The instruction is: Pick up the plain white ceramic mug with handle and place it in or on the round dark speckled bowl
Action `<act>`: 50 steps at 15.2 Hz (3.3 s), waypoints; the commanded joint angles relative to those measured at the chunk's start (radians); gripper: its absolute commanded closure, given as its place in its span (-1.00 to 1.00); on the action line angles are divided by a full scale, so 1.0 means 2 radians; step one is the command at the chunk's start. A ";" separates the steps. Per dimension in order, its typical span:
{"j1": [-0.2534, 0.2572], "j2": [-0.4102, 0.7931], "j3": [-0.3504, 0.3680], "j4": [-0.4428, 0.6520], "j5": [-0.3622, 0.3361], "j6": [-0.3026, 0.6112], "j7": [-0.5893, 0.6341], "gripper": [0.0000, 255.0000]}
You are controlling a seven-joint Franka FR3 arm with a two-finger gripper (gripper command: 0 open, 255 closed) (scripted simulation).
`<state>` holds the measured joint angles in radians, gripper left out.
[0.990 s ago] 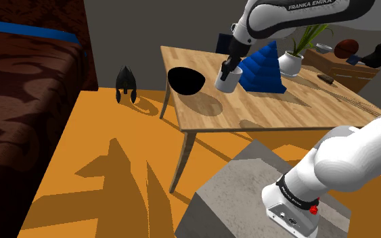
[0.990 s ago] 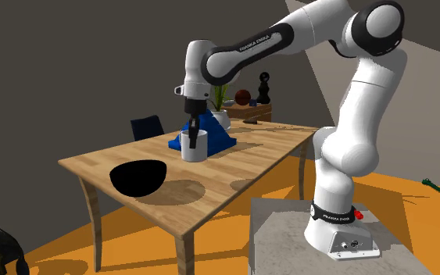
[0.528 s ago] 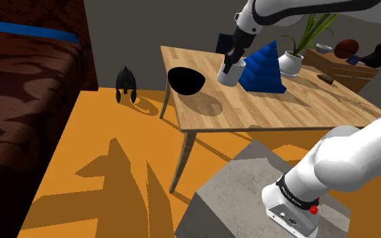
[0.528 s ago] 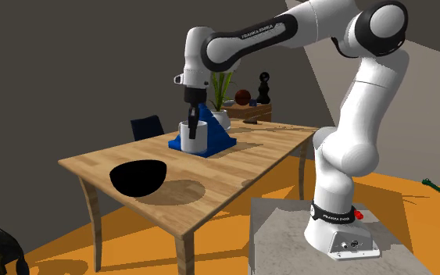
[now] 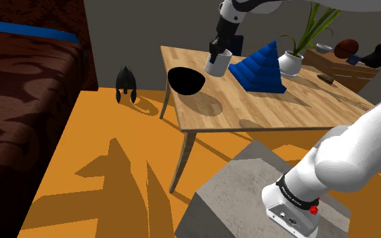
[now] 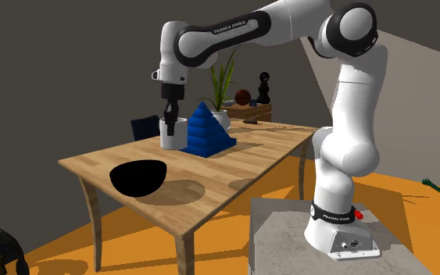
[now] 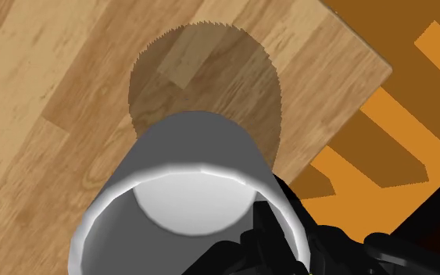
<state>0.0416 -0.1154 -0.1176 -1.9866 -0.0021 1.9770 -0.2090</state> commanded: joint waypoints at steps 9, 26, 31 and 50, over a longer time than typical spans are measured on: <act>0.011 0.210 0.013 0.291 0.018 -0.081 0.023 1.00; 0.013 0.230 0.015 0.212 0.020 0.017 0.023 1.00; 0.013 0.232 0.015 0.204 0.021 0.027 0.023 1.00; 0.013 0.215 0.014 0.243 0.019 -0.028 0.024 -1.00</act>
<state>0.0675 0.3147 -0.0896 -1.5015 0.0354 1.9213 -0.1606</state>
